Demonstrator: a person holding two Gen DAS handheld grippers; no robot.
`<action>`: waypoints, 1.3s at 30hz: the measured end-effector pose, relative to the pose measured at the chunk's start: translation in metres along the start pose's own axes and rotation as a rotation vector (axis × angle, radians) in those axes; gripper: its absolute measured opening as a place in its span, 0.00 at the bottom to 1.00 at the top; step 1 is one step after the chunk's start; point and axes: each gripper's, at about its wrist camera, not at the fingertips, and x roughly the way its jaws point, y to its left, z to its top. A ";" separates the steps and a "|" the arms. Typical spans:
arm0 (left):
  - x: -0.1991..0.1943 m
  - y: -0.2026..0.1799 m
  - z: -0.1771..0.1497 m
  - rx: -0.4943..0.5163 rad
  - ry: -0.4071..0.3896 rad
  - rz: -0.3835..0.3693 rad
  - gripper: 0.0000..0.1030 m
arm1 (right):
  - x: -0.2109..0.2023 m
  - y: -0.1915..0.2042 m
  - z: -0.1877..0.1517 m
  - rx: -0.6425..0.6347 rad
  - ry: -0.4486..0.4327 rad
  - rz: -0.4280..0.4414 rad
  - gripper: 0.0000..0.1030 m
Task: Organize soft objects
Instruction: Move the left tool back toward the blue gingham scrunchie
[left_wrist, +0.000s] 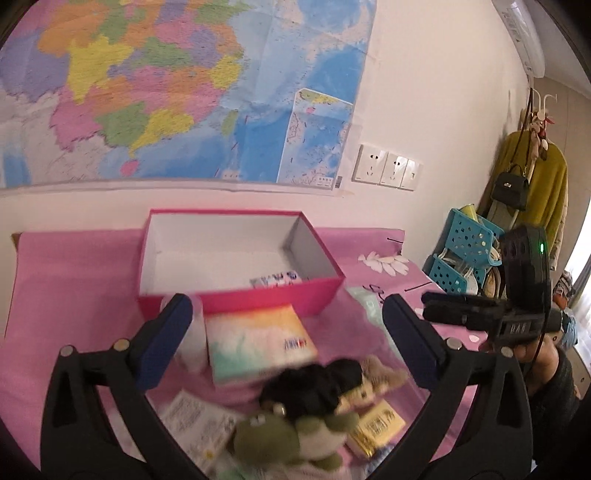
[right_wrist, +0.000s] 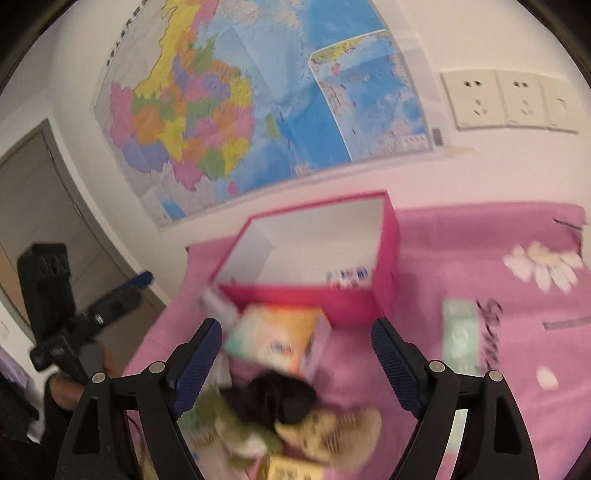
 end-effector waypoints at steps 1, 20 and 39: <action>-0.003 -0.001 -0.006 0.004 0.004 -0.005 1.00 | -0.004 0.001 -0.011 -0.002 0.005 -0.007 0.82; -0.016 -0.089 -0.171 0.053 0.278 -0.306 1.00 | -0.027 0.014 -0.163 -0.008 0.216 -0.033 0.82; 0.007 -0.085 -0.194 -0.051 0.388 -0.328 0.80 | -0.019 0.021 -0.176 -0.035 0.231 -0.015 0.71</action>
